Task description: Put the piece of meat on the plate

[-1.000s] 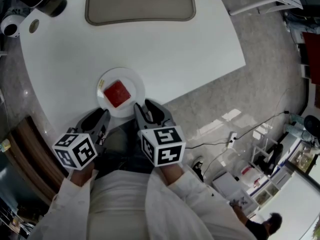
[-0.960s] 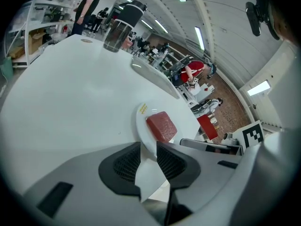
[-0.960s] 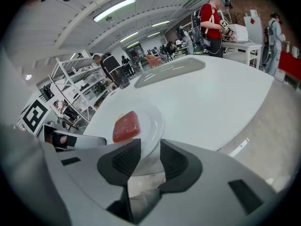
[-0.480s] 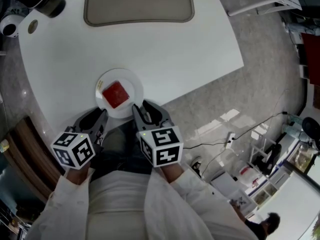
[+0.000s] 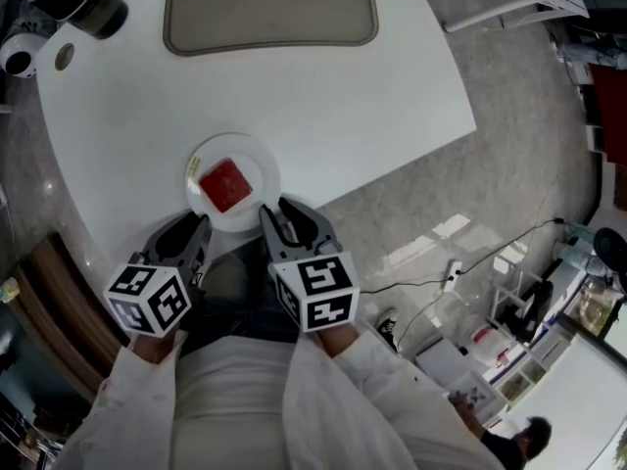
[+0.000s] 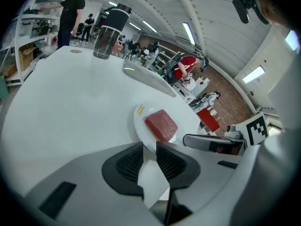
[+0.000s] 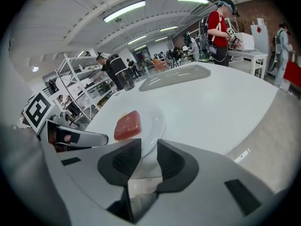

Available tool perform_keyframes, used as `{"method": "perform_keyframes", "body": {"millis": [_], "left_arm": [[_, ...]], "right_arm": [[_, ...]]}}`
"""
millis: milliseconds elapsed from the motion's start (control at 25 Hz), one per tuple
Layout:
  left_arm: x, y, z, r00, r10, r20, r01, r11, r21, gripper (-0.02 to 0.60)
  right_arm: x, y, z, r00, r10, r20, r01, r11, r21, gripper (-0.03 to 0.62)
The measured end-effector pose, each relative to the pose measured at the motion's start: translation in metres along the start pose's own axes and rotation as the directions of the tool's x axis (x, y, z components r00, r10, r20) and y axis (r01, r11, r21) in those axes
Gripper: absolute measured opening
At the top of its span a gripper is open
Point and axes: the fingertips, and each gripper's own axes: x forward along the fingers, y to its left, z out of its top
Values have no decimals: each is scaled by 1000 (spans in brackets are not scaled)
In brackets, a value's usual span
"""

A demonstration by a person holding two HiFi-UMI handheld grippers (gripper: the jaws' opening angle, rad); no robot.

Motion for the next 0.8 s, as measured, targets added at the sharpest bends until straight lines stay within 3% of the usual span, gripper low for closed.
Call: {"method": "perform_keyframes", "body": {"millis": [800], "left_arm": [[-17,-5,64,994,-60,92,53,995,79,89]], "right_arm": [[-7,14,61,987,-25,157,20,999,35,109]]}}
